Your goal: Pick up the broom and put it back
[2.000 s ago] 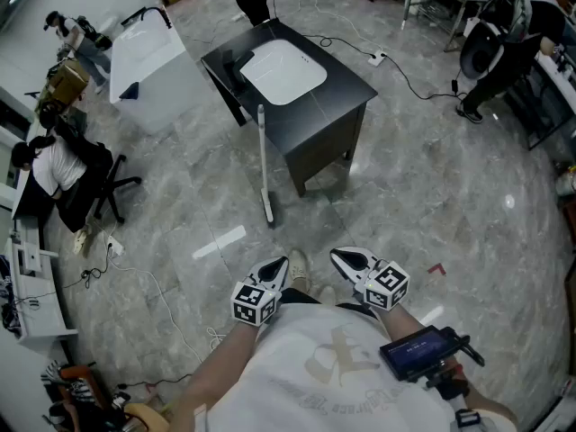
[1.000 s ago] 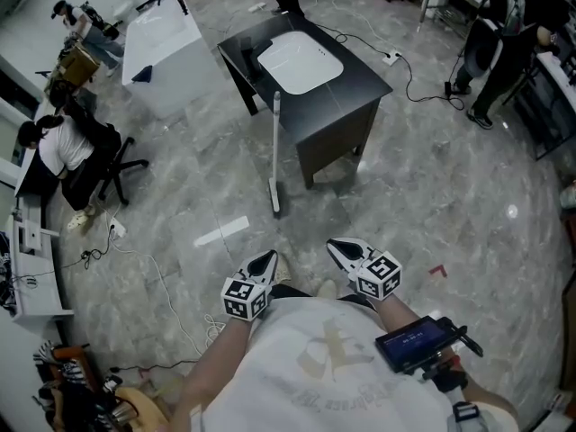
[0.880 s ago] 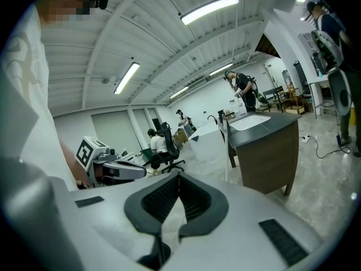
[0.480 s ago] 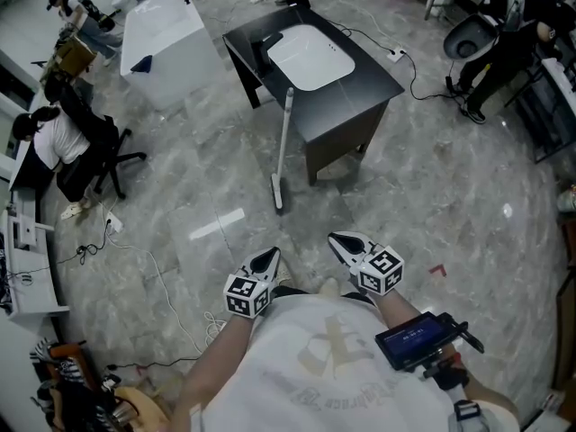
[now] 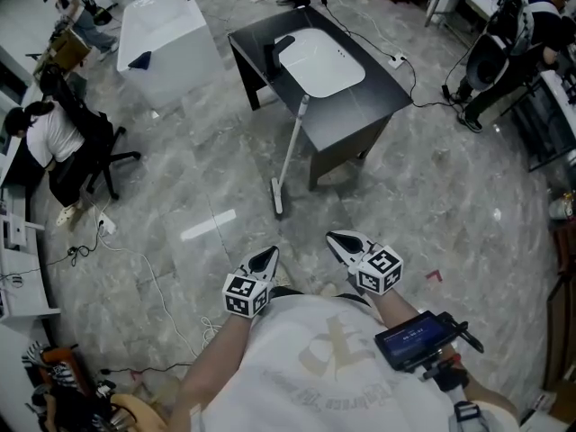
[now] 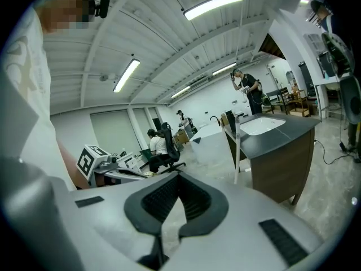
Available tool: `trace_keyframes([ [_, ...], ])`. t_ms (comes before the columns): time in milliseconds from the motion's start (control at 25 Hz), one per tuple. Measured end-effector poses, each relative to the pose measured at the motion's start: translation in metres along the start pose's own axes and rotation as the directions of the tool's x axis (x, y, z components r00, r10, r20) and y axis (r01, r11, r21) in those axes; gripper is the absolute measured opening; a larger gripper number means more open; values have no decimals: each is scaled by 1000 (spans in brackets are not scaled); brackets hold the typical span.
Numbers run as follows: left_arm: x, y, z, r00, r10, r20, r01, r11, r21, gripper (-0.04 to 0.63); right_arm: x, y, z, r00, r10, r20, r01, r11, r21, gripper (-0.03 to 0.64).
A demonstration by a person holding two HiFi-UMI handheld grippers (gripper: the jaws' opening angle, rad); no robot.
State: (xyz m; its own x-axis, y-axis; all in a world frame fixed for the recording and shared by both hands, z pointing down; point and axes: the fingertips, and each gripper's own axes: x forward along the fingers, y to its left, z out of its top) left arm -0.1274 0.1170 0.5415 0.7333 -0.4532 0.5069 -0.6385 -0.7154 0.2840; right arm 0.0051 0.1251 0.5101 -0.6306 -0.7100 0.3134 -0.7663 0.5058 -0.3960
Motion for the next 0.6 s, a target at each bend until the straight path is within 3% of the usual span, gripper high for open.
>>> trace_keyframes([
  [600, 2, 60, 22, 999, -45, 14, 45, 999, -2, 12, 57, -8, 21, 998, -69, -1, 69, 997, 22, 17],
])
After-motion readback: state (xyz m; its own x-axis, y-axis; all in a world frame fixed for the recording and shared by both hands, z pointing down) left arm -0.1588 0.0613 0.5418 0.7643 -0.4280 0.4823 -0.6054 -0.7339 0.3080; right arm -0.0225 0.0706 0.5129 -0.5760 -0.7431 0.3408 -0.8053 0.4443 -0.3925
